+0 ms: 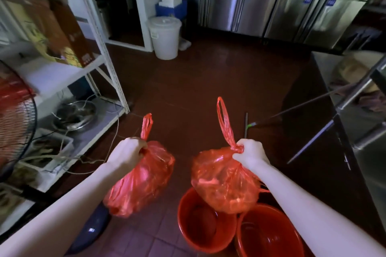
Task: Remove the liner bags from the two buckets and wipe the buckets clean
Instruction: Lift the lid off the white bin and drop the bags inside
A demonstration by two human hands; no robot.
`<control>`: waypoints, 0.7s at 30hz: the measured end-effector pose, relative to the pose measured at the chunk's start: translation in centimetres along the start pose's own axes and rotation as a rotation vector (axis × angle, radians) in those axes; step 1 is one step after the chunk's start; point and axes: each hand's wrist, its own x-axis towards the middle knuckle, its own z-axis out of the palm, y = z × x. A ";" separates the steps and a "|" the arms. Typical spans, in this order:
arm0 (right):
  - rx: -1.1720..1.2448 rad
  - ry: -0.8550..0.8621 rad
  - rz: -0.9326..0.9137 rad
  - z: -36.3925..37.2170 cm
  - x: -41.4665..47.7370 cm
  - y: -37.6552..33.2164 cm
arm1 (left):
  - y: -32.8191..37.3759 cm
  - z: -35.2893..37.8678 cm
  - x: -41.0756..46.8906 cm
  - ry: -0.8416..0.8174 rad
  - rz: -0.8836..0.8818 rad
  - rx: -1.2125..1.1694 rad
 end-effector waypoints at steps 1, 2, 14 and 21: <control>0.002 -0.001 -0.015 0.3 1.1 -1.4 | -1.1 -0.5 0.9 0.004 -0.008 0.006; 0.009 -0.003 -0.028 0.7 2.2 -2.8 | -2.2 -0.9 1.8 0.005 -0.019 0.011; 0.038 -0.061 -0.055 6.3 21.3 -16.8 | -14.5 -4.4 20.1 -0.107 -0.024 0.123; 0.089 -0.029 -0.064 5.0 32.9 -23.2 | -19.3 -7.0 33.7 -0.123 -0.015 0.145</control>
